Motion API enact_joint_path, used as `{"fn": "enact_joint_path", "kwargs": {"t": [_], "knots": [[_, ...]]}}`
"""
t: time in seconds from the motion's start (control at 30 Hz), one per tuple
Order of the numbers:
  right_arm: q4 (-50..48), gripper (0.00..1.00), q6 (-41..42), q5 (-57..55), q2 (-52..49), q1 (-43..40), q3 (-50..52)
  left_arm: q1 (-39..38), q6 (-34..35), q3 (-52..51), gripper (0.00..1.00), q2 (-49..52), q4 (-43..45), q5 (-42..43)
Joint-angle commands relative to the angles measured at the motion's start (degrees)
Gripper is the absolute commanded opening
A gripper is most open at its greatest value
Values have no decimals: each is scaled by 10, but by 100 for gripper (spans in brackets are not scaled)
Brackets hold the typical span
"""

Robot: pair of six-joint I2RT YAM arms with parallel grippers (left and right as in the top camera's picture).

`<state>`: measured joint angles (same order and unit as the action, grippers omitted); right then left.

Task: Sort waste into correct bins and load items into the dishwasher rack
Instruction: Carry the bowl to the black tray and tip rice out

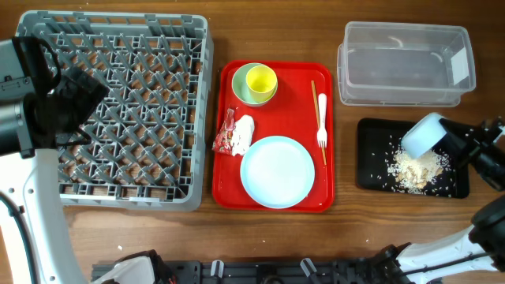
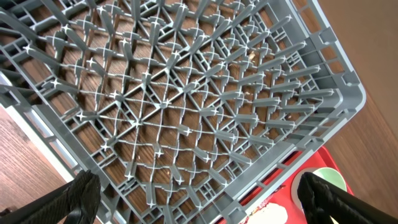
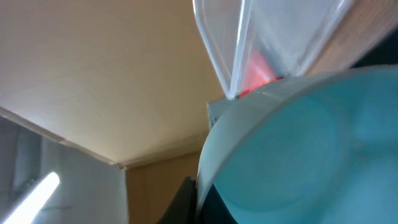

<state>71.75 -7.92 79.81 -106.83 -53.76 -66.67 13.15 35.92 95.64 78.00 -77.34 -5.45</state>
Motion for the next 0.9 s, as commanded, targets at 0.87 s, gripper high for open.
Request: {"fn": "enact_joint_path", "kwargs": {"t": [0.87], "knots": [[132, 4, -202, 17, 94, 46, -12, 3, 6, 3, 100, -3, 1, 0]]}}
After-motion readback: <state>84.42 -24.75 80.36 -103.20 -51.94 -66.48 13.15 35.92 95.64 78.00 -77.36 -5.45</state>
